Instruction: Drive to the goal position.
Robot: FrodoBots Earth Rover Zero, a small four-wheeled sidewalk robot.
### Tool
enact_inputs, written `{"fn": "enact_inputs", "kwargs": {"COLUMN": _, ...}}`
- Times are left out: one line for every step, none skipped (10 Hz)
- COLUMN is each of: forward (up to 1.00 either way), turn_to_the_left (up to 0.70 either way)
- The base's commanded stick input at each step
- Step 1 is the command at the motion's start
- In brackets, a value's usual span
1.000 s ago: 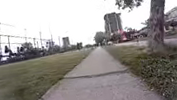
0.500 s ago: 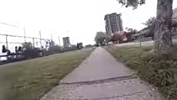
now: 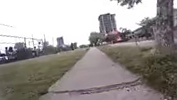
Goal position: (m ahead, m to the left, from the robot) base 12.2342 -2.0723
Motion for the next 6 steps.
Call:
{"fn": "enact_inputs", "kwargs": {"forward": 0.70, "turn_to_the_left": 0.00}}
{"fn": "enact_inputs", "kwargs": {"forward": 0.70, "turn_to_the_left": 0.00}}
{"fn": "enact_inputs", "kwargs": {"forward": 0.70, "turn_to_the_left": 0.00}}
{"fn": "enact_inputs", "kwargs": {"forward": 0.70, "turn_to_the_left": 0.00}}
{"fn": "enact_inputs", "kwargs": {"forward": 0.70, "turn_to_the_left": 0.00}}
{"fn": "enact_inputs", "kwargs": {"forward": 0.70, "turn_to_the_left": 0.00}}
